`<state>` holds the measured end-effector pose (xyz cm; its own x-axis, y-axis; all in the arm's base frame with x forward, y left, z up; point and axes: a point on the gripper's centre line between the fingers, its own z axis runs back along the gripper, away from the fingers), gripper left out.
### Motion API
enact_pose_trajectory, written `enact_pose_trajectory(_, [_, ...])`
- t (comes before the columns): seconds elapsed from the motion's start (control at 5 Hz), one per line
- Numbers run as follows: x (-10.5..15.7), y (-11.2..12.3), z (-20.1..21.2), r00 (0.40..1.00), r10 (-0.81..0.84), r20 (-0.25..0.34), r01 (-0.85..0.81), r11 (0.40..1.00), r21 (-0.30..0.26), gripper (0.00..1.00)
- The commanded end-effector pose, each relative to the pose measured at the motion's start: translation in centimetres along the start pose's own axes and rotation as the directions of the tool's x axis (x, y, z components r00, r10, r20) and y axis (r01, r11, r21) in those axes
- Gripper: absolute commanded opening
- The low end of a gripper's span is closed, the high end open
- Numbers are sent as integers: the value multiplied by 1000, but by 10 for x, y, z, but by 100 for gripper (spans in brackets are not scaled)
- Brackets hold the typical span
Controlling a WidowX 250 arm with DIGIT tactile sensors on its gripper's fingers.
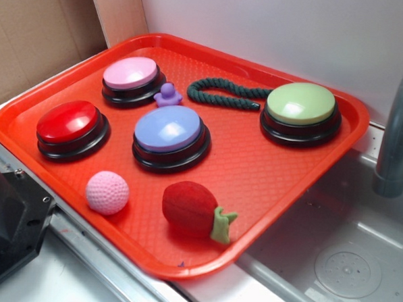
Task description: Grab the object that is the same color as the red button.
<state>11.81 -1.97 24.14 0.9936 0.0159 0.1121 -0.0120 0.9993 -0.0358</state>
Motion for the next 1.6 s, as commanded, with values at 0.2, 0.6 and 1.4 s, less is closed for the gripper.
enact_pose_trajectory(0.2, [14, -43, -29, 969, -247, -28, 246, 969, -17, 100])
enact_pose_trajectory(0.6, [11, -84, -89, 722, -683, -106, 687, 727, -3, 100])
enact_pose_trajectory(1.4, [-3, -125, -191, 464, -868, -177, 881, 473, -11, 100])
